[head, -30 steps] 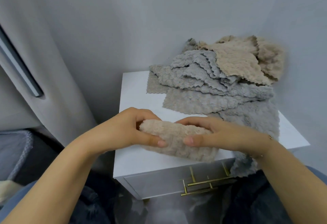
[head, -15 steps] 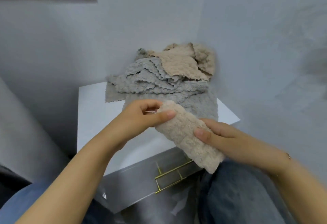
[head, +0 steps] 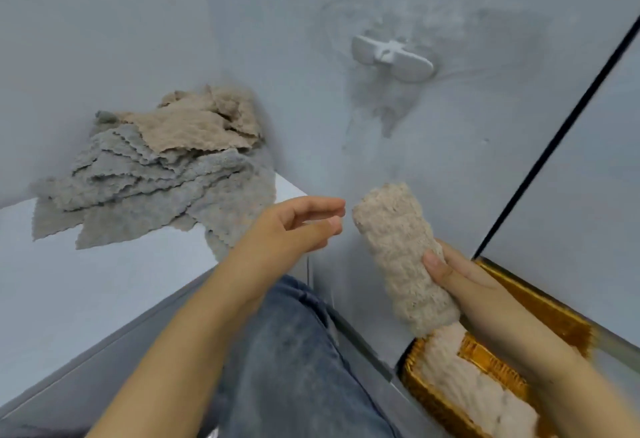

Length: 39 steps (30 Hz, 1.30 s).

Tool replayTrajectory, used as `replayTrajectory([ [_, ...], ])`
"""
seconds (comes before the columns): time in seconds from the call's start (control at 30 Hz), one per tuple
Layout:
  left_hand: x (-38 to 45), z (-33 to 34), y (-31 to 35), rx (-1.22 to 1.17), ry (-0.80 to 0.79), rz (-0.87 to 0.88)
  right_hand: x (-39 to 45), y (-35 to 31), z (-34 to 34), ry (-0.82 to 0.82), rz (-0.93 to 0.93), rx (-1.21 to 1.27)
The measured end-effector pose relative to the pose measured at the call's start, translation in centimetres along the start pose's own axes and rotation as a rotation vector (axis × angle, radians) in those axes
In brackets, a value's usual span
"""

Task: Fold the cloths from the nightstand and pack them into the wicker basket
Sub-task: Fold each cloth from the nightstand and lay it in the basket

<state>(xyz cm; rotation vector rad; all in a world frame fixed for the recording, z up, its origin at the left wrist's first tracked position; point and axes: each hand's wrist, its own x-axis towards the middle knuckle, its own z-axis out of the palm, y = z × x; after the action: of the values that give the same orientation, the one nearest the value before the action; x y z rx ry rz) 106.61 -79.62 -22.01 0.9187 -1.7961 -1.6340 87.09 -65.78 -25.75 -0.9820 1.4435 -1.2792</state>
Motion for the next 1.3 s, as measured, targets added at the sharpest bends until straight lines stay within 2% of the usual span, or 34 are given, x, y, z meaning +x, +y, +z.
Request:
replayTrajectory([
  [0.33, 2.0, 13.4, -5.5, 0.374, -0.423, -0.126, -9.0, 8.7, -10.1, 0.267, 0.177, 0.161],
  [0.5, 3.9, 19.8, -8.0, 0.530, -0.607, -0.134, -10.1, 13.8, -14.4, 0.484, 0.258, 0.272],
  [0.7, 8.2, 26.8, -13.4, 0.771, -0.668, -0.058, -7.5, 22.0, -19.8, 0.658, 0.320, 0.351],
  [0.87, 10.5, 29.8, -19.9, 1.000, -0.699, -0.031, -3.1, 29.4, -23.8, 0.756, 0.462, 0.368],
  [1.0, 10.2, 30.6, -24.6, 1.070, -0.786, -0.099, 0.2, 35.7, -26.2, 0.729, 0.610, 0.349],
  [1.1, 9.5, 30.9, -26.8, 1.137, -0.784, -0.087, 1.9, 37.4, -26.5, 0.743, 0.693, 0.319],
  [1.3, 10.8, 30.5, -29.2, 1.126, -0.736, -0.010, 5.1, 40.5, -27.6, 0.833, 0.711, 0.335],
])
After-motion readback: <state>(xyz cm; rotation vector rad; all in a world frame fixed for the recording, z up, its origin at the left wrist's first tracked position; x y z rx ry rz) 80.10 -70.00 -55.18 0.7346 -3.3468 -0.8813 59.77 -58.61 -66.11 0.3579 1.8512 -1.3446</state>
